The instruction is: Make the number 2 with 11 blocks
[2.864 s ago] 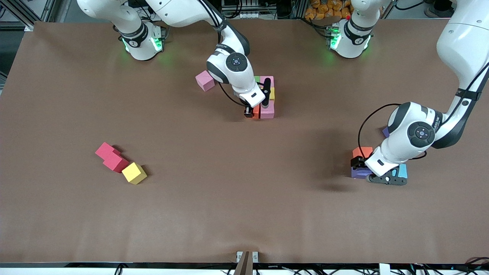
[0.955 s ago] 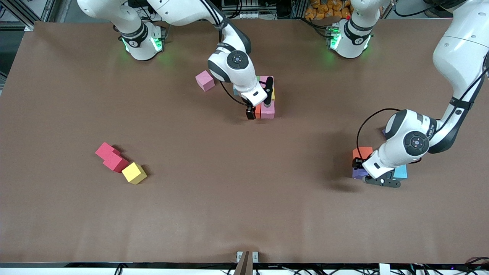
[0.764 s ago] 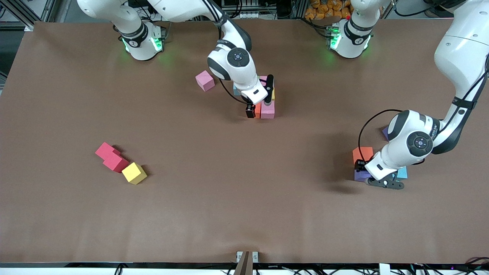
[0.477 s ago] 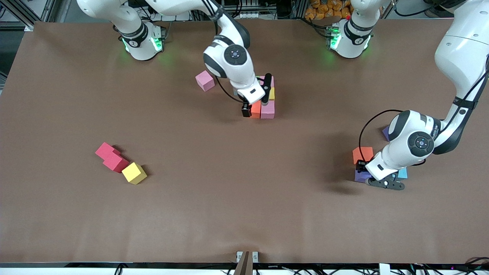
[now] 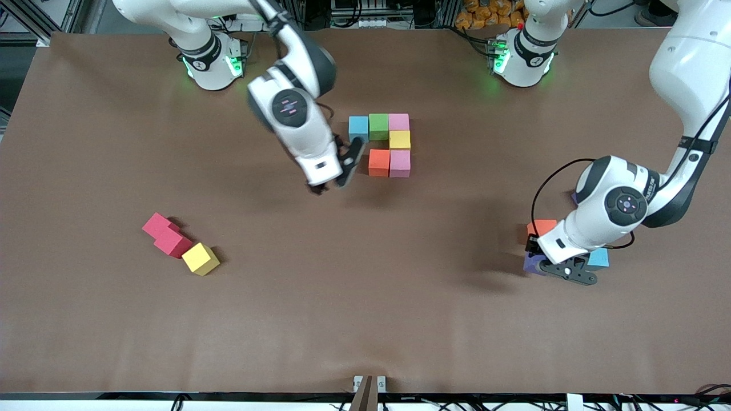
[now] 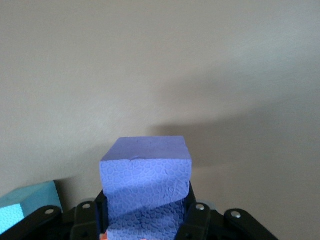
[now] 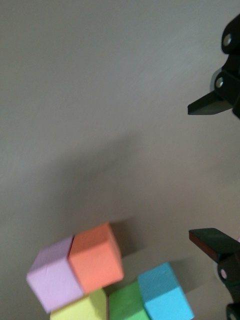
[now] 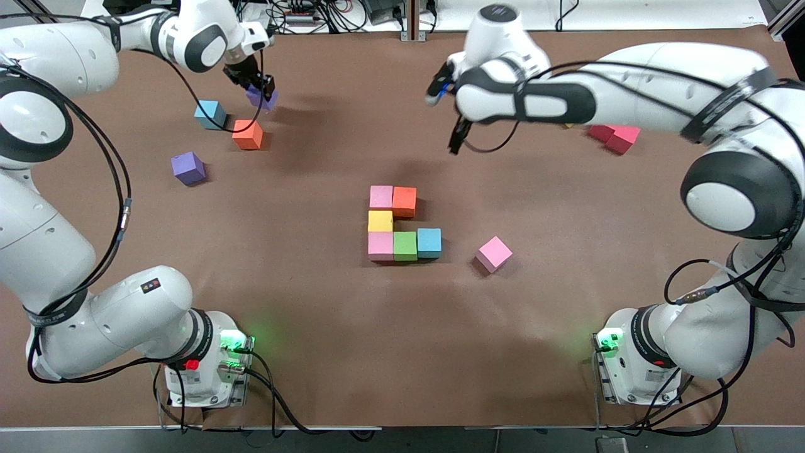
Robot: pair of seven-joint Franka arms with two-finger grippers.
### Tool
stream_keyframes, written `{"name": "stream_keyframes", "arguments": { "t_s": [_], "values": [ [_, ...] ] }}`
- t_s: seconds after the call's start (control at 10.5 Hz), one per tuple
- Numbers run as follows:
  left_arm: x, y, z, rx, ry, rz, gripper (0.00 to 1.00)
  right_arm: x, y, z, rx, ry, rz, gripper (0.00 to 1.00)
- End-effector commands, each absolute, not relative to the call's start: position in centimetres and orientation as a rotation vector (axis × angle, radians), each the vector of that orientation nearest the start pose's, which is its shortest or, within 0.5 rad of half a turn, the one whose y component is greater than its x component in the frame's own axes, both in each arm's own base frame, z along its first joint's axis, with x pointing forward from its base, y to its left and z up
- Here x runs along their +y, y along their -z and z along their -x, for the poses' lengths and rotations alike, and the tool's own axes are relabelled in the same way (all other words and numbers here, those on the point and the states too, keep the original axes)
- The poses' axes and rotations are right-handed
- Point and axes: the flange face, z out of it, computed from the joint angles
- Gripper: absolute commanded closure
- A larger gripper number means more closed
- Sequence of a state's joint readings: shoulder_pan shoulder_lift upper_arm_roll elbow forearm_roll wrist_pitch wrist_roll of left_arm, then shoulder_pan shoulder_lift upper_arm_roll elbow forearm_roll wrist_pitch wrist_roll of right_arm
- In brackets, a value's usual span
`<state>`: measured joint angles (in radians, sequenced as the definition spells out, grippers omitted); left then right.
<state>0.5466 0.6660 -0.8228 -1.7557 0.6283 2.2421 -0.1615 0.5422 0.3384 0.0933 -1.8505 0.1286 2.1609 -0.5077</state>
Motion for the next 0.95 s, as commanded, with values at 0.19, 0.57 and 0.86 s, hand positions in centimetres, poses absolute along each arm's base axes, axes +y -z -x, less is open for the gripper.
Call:
{"name": "stream_keyframes", "arguments": {
  "t_s": [0.19, 0.57, 0.86],
  "values": [
    [-18.5, -34.1, -63.1, 0.781, 0.189, 3.071, 0.42, 25.8, -35.7, -56.5, -1.214, -0.05, 2.76, 0.0],
    [-25.1, -35.1, -60.6, 0.493, 0.143, 3.214, 0.42, 13.6, -35.3, -61.6, -0.946, -0.004, 2.919, 0.0],
    [-33.6, -34.7, -56.7, 0.118, 0.078, 3.279, 0.43, 10.4, -32.7, -62.6, -0.868, -0.032, 2.948, 0.0]
  ]
}}
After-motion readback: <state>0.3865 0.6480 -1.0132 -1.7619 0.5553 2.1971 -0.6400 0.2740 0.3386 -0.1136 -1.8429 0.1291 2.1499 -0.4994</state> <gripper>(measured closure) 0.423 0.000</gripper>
